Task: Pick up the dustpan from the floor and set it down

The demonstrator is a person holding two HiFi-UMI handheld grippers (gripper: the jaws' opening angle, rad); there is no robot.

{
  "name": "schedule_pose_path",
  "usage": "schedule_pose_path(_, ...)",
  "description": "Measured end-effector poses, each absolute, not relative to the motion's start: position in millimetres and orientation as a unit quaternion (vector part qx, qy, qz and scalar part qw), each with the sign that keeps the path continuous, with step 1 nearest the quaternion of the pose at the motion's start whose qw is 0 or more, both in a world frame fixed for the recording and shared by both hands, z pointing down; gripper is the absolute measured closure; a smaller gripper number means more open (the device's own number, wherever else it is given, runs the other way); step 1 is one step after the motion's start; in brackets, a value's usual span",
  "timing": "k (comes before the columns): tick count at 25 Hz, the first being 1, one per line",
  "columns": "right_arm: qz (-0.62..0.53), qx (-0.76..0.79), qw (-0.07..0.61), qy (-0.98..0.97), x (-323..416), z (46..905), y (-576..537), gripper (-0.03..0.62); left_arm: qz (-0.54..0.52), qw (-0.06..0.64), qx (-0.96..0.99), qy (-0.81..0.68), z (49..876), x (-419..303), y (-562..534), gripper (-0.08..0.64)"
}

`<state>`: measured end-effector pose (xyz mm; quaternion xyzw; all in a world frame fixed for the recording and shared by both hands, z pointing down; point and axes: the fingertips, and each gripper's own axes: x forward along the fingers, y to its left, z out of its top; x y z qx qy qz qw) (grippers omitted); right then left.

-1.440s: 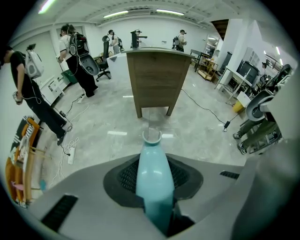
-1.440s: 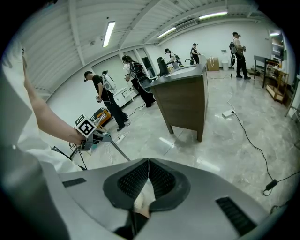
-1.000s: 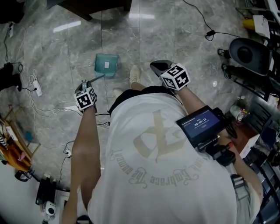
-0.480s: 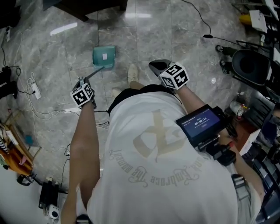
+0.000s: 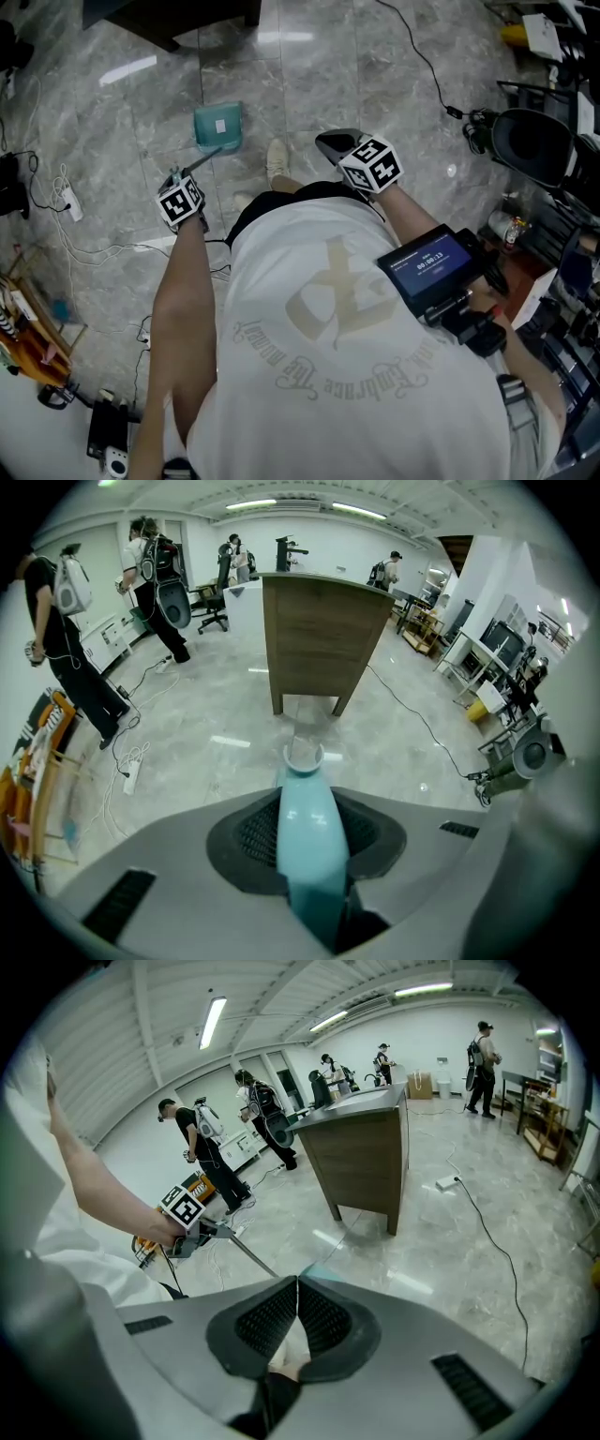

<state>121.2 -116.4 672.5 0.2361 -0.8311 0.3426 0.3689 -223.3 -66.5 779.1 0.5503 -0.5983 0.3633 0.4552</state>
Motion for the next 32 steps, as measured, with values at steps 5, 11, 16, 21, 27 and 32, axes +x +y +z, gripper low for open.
schedule_pose_path(5,0.343,0.239,0.375,-0.828,128.1,676.6,-113.2,0.574,0.372,0.458,0.549,-0.592,783.5,-227.4,-56.0,0.456)
schedule_pose_path(11,0.341,0.233,0.372,-0.832,125.4,679.0,-112.7,0.574,0.378,0.449,0.567,-0.579,773.9,-220.1,-58.9,0.405)
schedule_pose_path(16,0.334,0.22,0.364,-0.841,113.7,678.6,-113.3,0.574,0.373,0.436,0.582,-0.577,761.9,-212.3,-67.1,0.387)
schedule_pose_path(21,0.328,0.214,0.359,-0.847,110.2,679.6,-117.6,0.575,0.362,0.425,0.595,-0.578,752.2,-205.4,-67.3,0.385)
schedule_pose_path(27,0.321,0.212,0.351,-0.854,89.0,666.1,-102.1,0.574,0.325,0.409,0.617,-0.589,712.8,-211.0,-51.3,0.386)
schedule_pose_path(32,0.304,0.208,0.343,-0.864,53.1,651.1,-58.6,0.574,0.282,0.387,0.635,-0.607,671.4,-233.5,-10.3,0.387)
